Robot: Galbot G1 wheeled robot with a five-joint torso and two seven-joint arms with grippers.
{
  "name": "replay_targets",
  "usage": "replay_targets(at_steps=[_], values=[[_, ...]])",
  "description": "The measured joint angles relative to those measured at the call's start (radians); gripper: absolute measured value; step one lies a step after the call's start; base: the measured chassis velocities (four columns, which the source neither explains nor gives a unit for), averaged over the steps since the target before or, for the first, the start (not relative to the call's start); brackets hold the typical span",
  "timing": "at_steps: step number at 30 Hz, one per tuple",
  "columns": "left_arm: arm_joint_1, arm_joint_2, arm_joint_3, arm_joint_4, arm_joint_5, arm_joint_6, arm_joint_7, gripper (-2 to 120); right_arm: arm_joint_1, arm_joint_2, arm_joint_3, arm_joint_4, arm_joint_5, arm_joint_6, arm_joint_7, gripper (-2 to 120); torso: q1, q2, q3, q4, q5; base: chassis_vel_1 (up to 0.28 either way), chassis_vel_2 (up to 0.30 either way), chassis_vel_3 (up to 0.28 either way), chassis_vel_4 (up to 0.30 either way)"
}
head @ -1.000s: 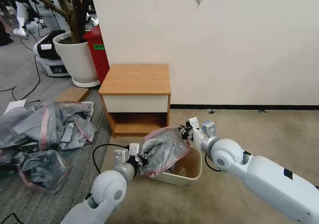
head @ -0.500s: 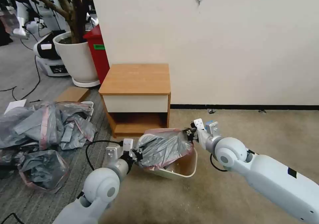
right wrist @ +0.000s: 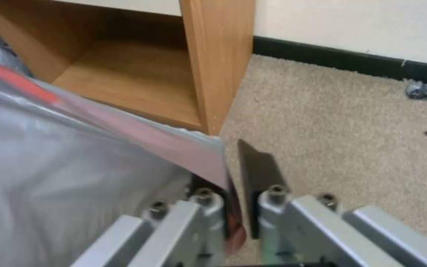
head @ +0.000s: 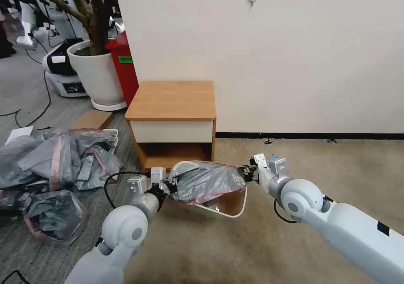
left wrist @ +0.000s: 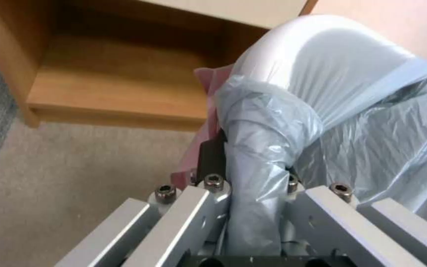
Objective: Pick up the garbage bag from the table and place it over the trash can.
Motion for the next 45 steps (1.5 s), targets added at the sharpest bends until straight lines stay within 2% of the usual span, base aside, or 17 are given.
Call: replay_targets(at_steps=[3,4,6,8,11,13,15,17,20,23,24,37,40,45], values=[[0.018,-0.02,-0.005,-0.012,0.004,-0.009,0.012,3,0.01,0.02,-0.017,-0.007,0.004,-0.017,0.033,25,0.0,0.0,0.0,0.0001,0.0001,0.0,0.0,0.0,0.0],[0.018,-0.02,-0.005,-0.012,0.004,-0.009,0.012,3,0.01,0.02,-0.017,-0.007,0.004,-0.017,0.033,25,0.0,0.0,0.0,0.0001,0.0001,0.0,0.0,0.0,0.0],[0.034,-0.024,-0.017,-0.022,0.009,-0.019,0.04,3,0.012,0.023,-0.025,-0.013,0.005,-0.026,0.038,38,0.0,0.0,0.0,0.0001,0.0,0.0,0.0,0.0,0.0],[0.038,-0.024,-0.023,-0.025,0.01,-0.02,0.046,3,0.011,0.023,-0.025,-0.013,0.005,-0.028,0.038,40,0.0,0.0,0.0,0.0001,0.0,0.0,0.0,0.0,0.0],[0.046,-0.019,-0.044,-0.03,0.009,-0.022,0.06,3,-0.001,0.015,-0.019,-0.011,0.003,-0.028,0.037,54,0.0,0.0,0.0,0.0002,0.0,0.0,0.0,0.0,0.0],[0.047,-0.019,-0.051,-0.03,0.009,-0.022,0.061,3,-0.005,0.012,-0.015,-0.009,0.002,-0.028,0.036,58,0.0,0.0,0.0,0.0001,-0.0002,0.0,0.0,0.0,0.0],[0.045,-0.022,-0.072,-0.03,0.001,-0.022,0.061,3,-0.023,0.008,-0.004,-0.004,-0.004,-0.028,0.035,70,0.0,0.0,0.0,0.0,0.0,0.0,0.0,0.0,0.0],[0.043,-0.025,-0.079,-0.031,-0.003,-0.022,0.061,3,-0.031,0.008,0.001,-0.002,-0.01,-0.027,0.035,73,0.0,0.0,0.0,0.0001,-0.0001,0.0,0.0,0.0,0.0],[0.035,-0.039,-0.101,-0.032,-0.017,-0.022,0.057,3,-0.064,0.01,0.026,0.007,-0.037,-0.021,0.034,88,0.0,0.0,0.0,0.0,0.0,0.0,0.0,0.0,0.0],[0.035,-0.04,-0.105,-0.032,-0.02,-0.022,0.056,3,-0.071,0.01,0.032,0.009,-0.041,-0.019,0.034,91,0.0,0.0,0.0,0.0,0.0,0.0,0.0,0.0,0.0],[0.041,-0.04,-0.11,-0.034,-0.023,-0.022,0.055,3,-0.085,0.008,0.052,0.013,-0.045,-0.009,0.034,99,0.0,0.0,0.0,0.0,-0.0001,0.0,0.0,0.0,0.0],[0.048,-0.04,-0.116,-0.016,-0.019,-0.023,0.055,3,-0.08,-0.005,0.141,0.049,-0.037,0.029,0.057,100,0.0,0.0,0.0,0.0,0.0,0.0,0.0,0.0,0.0],[0.045,-0.041,-0.117,-0.011,-0.019,-0.023,0.055,3,-0.078,-0.005,0.163,0.059,0.006,0.03,0.063,100,0.0,0.0,0.0,0.0001,-0.0001,0.0,0.0,0.0,0.0],[0.042,-0.04,-0.119,-0.003,-0.017,-0.025,0.053,3,-0.066,-0.014,0.189,0.091,0.156,0.012,0.084,100,0.0,0.0,0.0,0.0,0.0,0.0,0.0,0.0,0.0]])
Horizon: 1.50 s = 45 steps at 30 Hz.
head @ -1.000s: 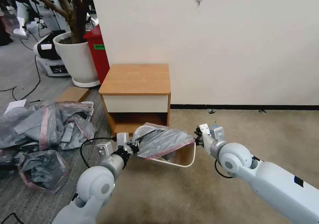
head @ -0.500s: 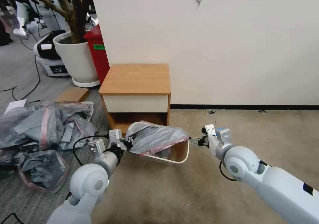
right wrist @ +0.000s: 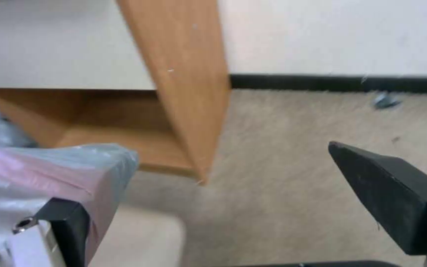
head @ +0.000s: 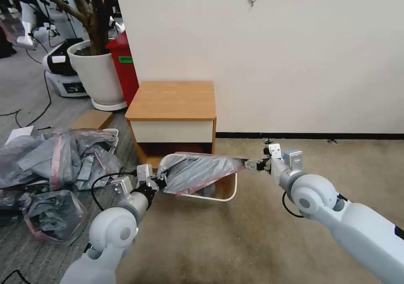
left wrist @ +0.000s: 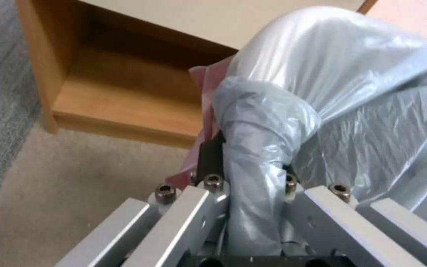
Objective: Pick up the garbage bag from the table and place it over the trash can.
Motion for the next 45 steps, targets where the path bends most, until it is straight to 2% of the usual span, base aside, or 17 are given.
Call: replay_targets(at_steps=[2,7,13,21,24,25,27,28,29,30,31,32,34,36,39,45], values=[[-0.001,0.0,-0.001,0.004,0.001,-0.002,0.0,3,0.017,-0.007,0.002,0.02,0.093,-0.029,0.023,100,0.0,0.0,0.0,0.0,0.0,0.0,0.0,0.0,0.0],[-0.003,-0.005,-0.004,0.006,0.002,-0.002,0.0,3,0.032,-0.002,-0.005,0.031,0.181,-0.066,0.067,100,0.0,0.0,0.0,0.0,0.0,0.0,0.0,0.0,0.0],[-0.003,-0.012,-0.011,0.009,0.002,-0.006,0.0,3,0.037,0.01,-0.006,0.029,0.202,-0.074,0.088,100,0.0,0.0,0.0,0.0,0.0001,0.0,0.0,0.0,0.0],[-0.01,-0.022,-0.017,0.035,0.008,-0.02,0.0,3,0.027,0.037,0.092,0.124,0.279,-0.051,0.128,100,0.0,0.0,0.0,0.0002,-0.0001,0.0,0.0,0.0,0.0],[-0.019,-0.028,-0.022,0.043,0.009,-0.026,0.0,3,-0.038,0.089,0.204,0.215,0.36,-0.043,0.187,100,0.0,0.0,0.0,0.0002,-0.0001,0.0,0.0,0.0,0.0],[-0.019,-0.028,-0.022,0.043,0.009,-0.026,0.0,3,-0.038,0.089,0.204,0.215,0.36,-0.043,0.187,100,0.0,0.0,0.0,0.0002,-0.0001,0.0,0.0,0.0,0.0],[-0.022,-0.037,-0.028,0.045,0.009,-0.036,0.0,3,-0.118,0.15,0.286,0.299,0.445,-0.041,0.266,100,0.0,0.0,0.0,-0.0001,-0.0002,0.0,0.0,0.0,0.0],[-0.022,-0.041,-0.03,0.045,0.009,-0.042,0.0,3,-0.152,0.182,0.306,0.326,0.472,-0.041,0.297,100,0.0,0.0,0.0,-0.0001,-0.0003,0.0,0.0,0.0,0.0],[-0.022,-0.041,-0.03,0.045,0.009,-0.042,0.0,3,-0.152,0.182,0.306,0.326,0.472,-0.041,0.297,100,0.0,0.0,0.0,-0.0001,-0.0003,0.0,0.0,0.0,0.0],[-0.022,-0.047,-0.032,0.045,0.009,-0.047,0.0,3,-0.195,0.227,0.319,0.347,0.491,-0.041,0.33,99,0.0,0.0,0.0,-0.0003,-0.0001,0.0,0.0,0.0,0.0],[-0.022,-0.052,-0.033,0.044,0.01,-0.049,0.0,3,-0.22,0.267,0.319,0.35,0.497,-0.041,0.346,99,0.0,0.0,0.0,-0.0002,0.0,0.0,0.0,0.0,0.0],[-0.022,-0.052,-0.033,0.044,0.01,-0.049,0.0,3,-0.22,0.267,0.319,0.35,0.497,-0.041,0.346,99,0.0,0.0,0.0,-0.0002,0.0,0.0,0.0,0.0,0.0],[-0.021,-0.059,-0.033,0.037,0.01,-0.05,0.0,3,-0.234,0.337,0.302,0.339,0.504,-0.038,0.378,99,0.0,0.0,0.0,-0.0001,-0.0001,0.0,0.0,0.0,0.0],[-0.019,-0.062,-0.034,0.034,0.01,-0.05,0.0,3,-0.234,0.363,0.293,0.332,0.506,-0.036,0.387,99,0.0,0.0,0.0,0.0,-0.0001,0.0,0.0,0.0,0.0],[-0.014,-0.072,-0.037,0.028,0.012,-0.051,-0.001,3,-0.225,0.449,0.256,0.307,0.508,-0.033,0.409,98,0.0,0.0,0.0,0.0,-0.0002,0.0,0.0,0.0,0.0],[-0.012,-0.079,-0.04,0.029,0.021,-0.053,-0.004,3,-0.216,0.498,0.235,0.283,0.499,-0.031,0.416,97,0.0,0.0,0.0,0.0001,-0.0002,0.0,0.0,0.0,0.0]])
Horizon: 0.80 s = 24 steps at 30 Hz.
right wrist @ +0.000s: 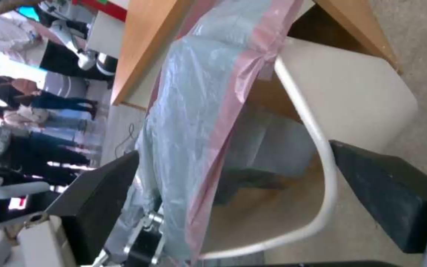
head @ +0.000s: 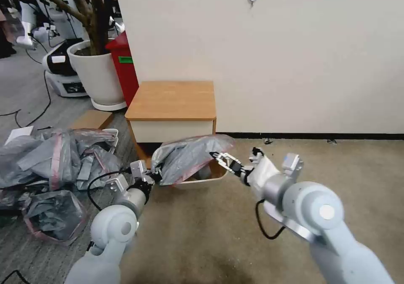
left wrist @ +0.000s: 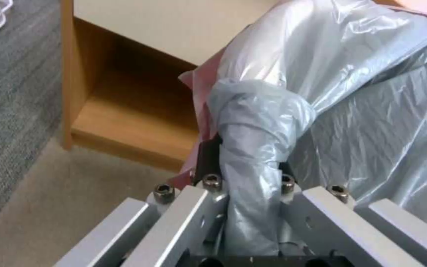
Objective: Pick up the garbage bag from the table and place it over the trash can.
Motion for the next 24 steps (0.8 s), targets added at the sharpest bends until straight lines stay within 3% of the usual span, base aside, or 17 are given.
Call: replay_targets(at_steps=[8,18,24], values=[[-0.011,-0.009,0.011,0.02,0.009,0.0,-0.001,3,0.027,0.023,-0.014,-0.021,-0.006,0.006,0.0,96,0.0,0.0,0.0,0.0,0.0003,0.0,0.0,0.0,0.0],[-0.027,-0.006,0.034,0.05,0.02,0.006,0.003,3,0.034,-0.04,0.01,-0.009,-0.009,-0.007,-0.01,95,0.0,0.0,0.0,-0.0002,0.0002,0.0,0.0,0.0,0.0],[-0.023,-0.004,0.036,0.051,0.022,0.009,0.006,3,0.032,-0.081,0.021,-0.007,-0.077,-0.025,-0.023,95,0.0,0.0,0.0,-0.0003,0.0004,0.0,0.0,0.0,0.0]])
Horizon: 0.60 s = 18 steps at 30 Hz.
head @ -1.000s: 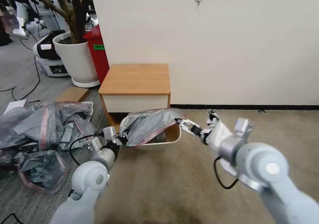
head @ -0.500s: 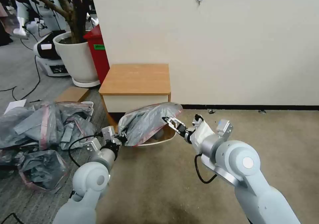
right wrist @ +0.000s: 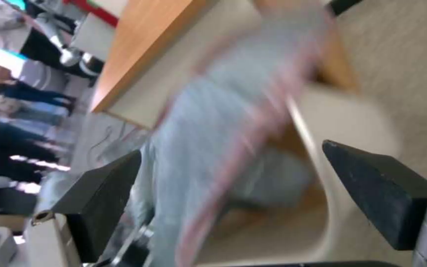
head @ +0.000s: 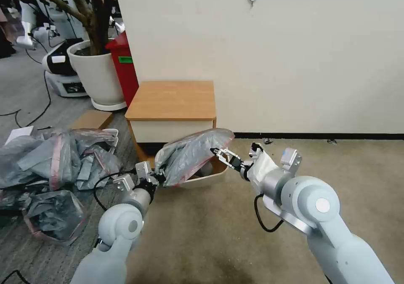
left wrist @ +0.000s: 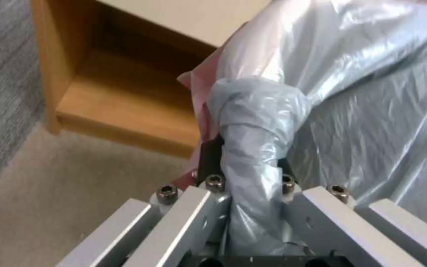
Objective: Pick up the garbage bag from the table and place it over the trash can.
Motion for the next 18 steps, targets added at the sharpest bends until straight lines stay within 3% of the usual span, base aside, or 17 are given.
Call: replay_targets(at_steps=[8,18], values=[[0.011,0.002,-0.006,-0.005,0.004,-0.002,0.0,3,-0.017,-0.036,0.015,0.029,-0.03,-0.002,-0.007,95,0.0,0.0,0.0,0.0001,-0.0002,0.0,0.0,0.0,0.0],[0.017,0.0,-0.005,-0.011,0.007,-0.005,-0.002,3,-0.011,0.045,-0.006,0.05,0.13,0.027,0.044,95,0.0,0.0,0.0,0.0001,-0.0003,0.0,0.0,0.0,0.0]])
